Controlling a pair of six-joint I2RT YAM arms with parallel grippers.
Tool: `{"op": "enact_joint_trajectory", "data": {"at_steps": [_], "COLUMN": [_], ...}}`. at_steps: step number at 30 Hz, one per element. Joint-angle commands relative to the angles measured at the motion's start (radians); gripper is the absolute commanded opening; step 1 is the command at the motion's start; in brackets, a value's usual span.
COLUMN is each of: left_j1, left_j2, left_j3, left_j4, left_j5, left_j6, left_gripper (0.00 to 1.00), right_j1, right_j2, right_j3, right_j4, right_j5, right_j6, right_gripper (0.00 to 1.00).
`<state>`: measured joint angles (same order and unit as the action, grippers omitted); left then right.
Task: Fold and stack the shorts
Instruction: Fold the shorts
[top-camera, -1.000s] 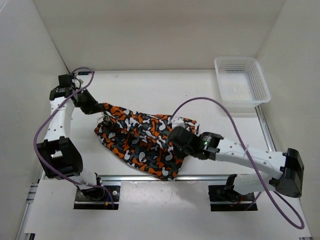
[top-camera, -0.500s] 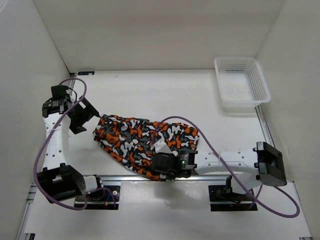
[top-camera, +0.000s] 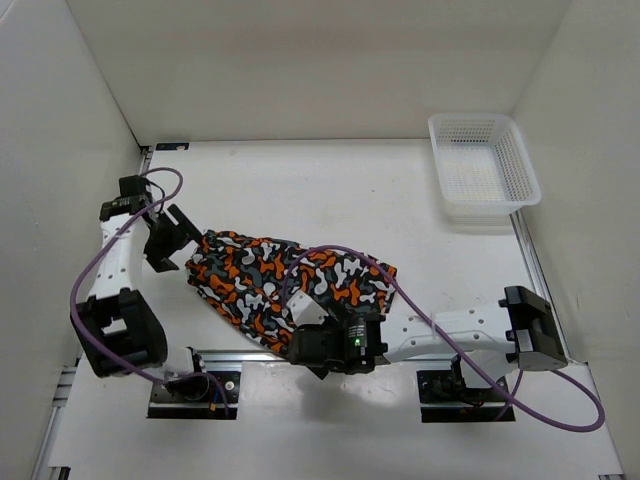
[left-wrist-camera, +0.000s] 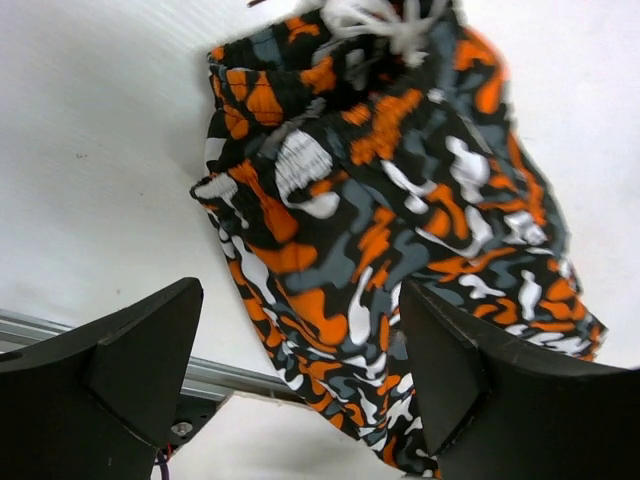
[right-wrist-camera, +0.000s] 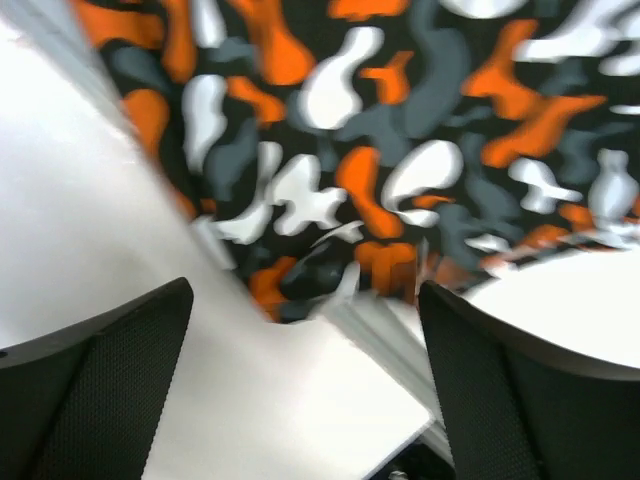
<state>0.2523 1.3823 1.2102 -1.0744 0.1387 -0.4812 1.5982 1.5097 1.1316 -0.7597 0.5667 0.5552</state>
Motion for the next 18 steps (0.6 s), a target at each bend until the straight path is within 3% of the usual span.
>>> {"op": "enact_joint_trajectory", "data": {"at_steps": [1, 5, 9, 10, 12, 14, 18], "left_j1": [0.002, 0.002, 0.002, 0.002, -0.007, -0.007, -0.007], "left_j2": [0.055, 0.119, 0.204, 0.214, 0.244, 0.277, 0.317], "left_j3": [-0.040, -0.066, -0.066, -0.066, -0.066, -0.066, -0.057], "left_j4": [0.073, 0.129, 0.156, 0.169, 0.191, 0.191, 0.209], "left_j5": [-0.001, -0.014, -0.014, -0.014, -0.024, -0.034, -0.044], "left_j6": [0.015, 0.006, -0.013, -0.013, -0.023, -0.023, -0.023], "left_gripper": [0.91, 0.91, 0.89, 0.87, 0.82, 0.76, 0.45], "right_j1": [-0.024, -0.160, -0.387, -0.493, -0.625, -0.681, -0.718], "right_j2": [-0.078, -0.180, -0.311, -0.327, -0.362, -0.373, -0.287], "right_j3": [0.034, -0.030, -0.194, -0.222, -0.294, -0.320, -0.297], "right_j4": [-0.092, -0.113, -0.024, 0.023, 0.069, 0.131, 0.135], "right_j5": [0.131, 0.069, -0.221, -0.367, -0.489, -0.579, -0.639], "right_j6": [0.024, 0.115, 0.184, 0.202, 0.212, 0.201, 0.155], "right_gripper": [1.00, 1.00, 1.00, 1.00, 1.00, 1.00, 1.00]}}
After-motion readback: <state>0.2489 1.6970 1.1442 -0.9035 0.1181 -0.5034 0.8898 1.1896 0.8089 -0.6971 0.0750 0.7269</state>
